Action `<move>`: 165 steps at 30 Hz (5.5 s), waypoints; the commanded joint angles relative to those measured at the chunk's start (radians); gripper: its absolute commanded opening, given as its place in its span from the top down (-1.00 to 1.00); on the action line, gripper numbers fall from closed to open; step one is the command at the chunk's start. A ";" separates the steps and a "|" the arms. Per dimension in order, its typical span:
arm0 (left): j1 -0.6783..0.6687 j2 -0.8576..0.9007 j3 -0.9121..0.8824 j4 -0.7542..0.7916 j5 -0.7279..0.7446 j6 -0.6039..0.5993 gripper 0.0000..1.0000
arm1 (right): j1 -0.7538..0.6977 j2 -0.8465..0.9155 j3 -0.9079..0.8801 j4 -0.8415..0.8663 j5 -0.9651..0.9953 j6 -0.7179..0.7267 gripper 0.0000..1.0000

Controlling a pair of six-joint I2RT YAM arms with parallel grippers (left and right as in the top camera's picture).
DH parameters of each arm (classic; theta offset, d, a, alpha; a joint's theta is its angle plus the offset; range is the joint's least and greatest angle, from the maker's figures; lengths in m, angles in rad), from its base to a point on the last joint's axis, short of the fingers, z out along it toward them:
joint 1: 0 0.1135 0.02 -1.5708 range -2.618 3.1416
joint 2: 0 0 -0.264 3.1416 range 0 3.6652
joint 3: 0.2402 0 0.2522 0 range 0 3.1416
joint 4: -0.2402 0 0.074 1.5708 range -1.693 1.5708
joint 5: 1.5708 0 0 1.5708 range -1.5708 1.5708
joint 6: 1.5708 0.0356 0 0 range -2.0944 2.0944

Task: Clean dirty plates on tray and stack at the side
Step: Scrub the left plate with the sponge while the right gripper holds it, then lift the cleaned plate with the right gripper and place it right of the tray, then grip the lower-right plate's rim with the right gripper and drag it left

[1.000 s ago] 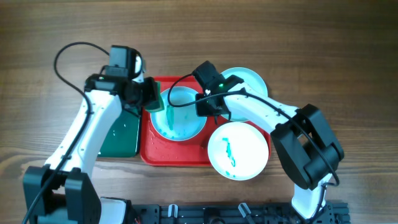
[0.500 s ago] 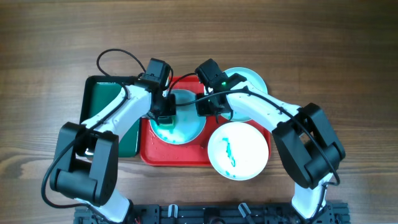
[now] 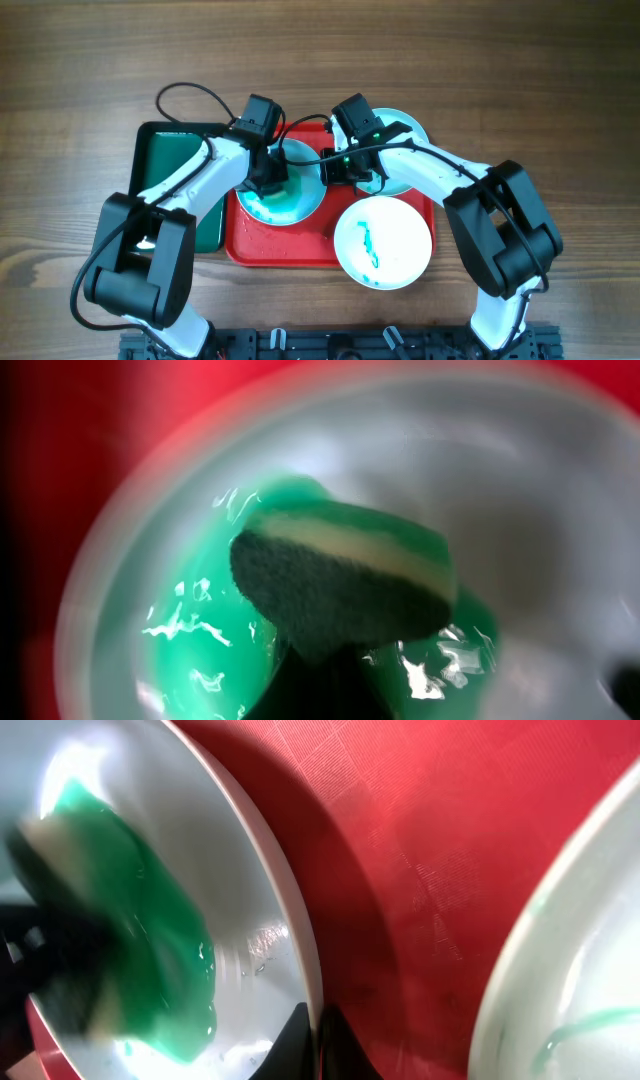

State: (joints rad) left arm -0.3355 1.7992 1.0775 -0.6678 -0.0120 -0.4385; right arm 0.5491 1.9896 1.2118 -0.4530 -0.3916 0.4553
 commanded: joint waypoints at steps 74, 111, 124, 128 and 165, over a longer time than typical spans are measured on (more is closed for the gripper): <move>0.371 -0.100 0.495 -0.611 -0.001 0.108 0.93 | 0.212 -0.359 -0.004 -0.167 0.760 0.032 0.91; 0.370 -0.100 0.494 -0.589 0.059 0.108 0.92 | 0.478 -0.431 -0.010 -0.194 0.942 -0.042 0.92; 0.168 -0.100 0.494 -0.510 0.045 0.001 0.92 | -0.535 -0.541 -0.010 -0.389 0.053 -0.140 0.91; 0.102 -0.099 0.493 -0.473 0.017 -0.023 0.92 | -0.762 -0.540 -0.010 -0.468 0.225 -0.137 0.92; 0.093 -0.099 0.493 -0.461 0.018 -0.022 0.92 | -0.482 -0.581 -0.330 -0.566 0.103 -0.173 0.32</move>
State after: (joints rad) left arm -0.2405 1.7237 1.5558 -1.1313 0.0227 -0.4515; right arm 0.0246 1.3911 0.9134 -1.0321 -0.3260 0.2447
